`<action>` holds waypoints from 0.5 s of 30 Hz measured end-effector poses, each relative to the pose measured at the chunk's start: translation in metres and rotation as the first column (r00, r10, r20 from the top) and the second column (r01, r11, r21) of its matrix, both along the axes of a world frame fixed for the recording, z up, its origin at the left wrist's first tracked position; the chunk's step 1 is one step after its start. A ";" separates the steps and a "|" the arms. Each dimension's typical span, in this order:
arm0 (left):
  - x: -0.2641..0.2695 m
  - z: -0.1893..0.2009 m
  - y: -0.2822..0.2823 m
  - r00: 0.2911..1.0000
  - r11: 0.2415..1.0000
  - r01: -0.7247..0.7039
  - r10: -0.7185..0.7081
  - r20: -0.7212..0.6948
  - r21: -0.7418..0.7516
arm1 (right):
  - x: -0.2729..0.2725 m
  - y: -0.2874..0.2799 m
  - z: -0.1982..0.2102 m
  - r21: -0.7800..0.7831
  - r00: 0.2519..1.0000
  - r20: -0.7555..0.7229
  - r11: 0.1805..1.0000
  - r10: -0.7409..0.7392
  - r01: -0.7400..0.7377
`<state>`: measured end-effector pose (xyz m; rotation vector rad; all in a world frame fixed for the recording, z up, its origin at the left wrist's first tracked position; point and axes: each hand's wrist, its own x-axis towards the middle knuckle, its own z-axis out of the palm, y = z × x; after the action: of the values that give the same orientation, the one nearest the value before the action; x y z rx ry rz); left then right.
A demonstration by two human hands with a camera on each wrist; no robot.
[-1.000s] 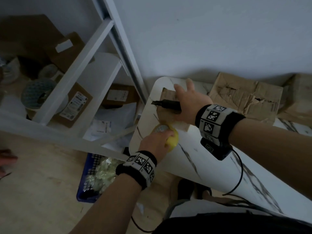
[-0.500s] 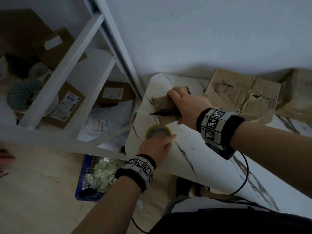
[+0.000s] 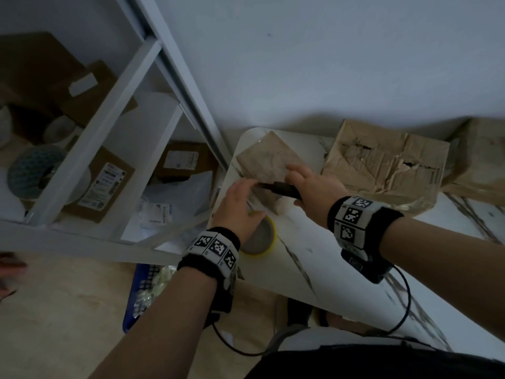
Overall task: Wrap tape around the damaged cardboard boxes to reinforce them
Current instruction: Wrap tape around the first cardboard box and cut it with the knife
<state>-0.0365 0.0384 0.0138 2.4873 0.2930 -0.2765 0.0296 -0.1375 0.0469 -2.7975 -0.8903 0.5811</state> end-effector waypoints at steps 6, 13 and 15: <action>0.020 0.000 -0.008 0.987 0.951 0.159 -0.144 -0.075 0.264 | -0.001 -0.008 -0.011 0.130 0.980 -0.156 0.981 -0.121 0.142; 0.050 -0.002 -0.015 0.968 0.894 0.223 -0.250 0.020 0.389 | 0.008 -0.014 -0.008 0.194 0.915 -0.276 0.916 -0.293 0.351; 0.059 -0.003 -0.019 0.970 0.910 0.202 -0.236 0.051 0.361 | 0.009 -0.017 -0.006 0.202 0.894 -0.308 0.896 -0.325 0.395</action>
<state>0.0228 0.0197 0.0110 2.8862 0.0201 -0.2111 0.0390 -0.1540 0.0409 -2.4756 -0.3435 0.6990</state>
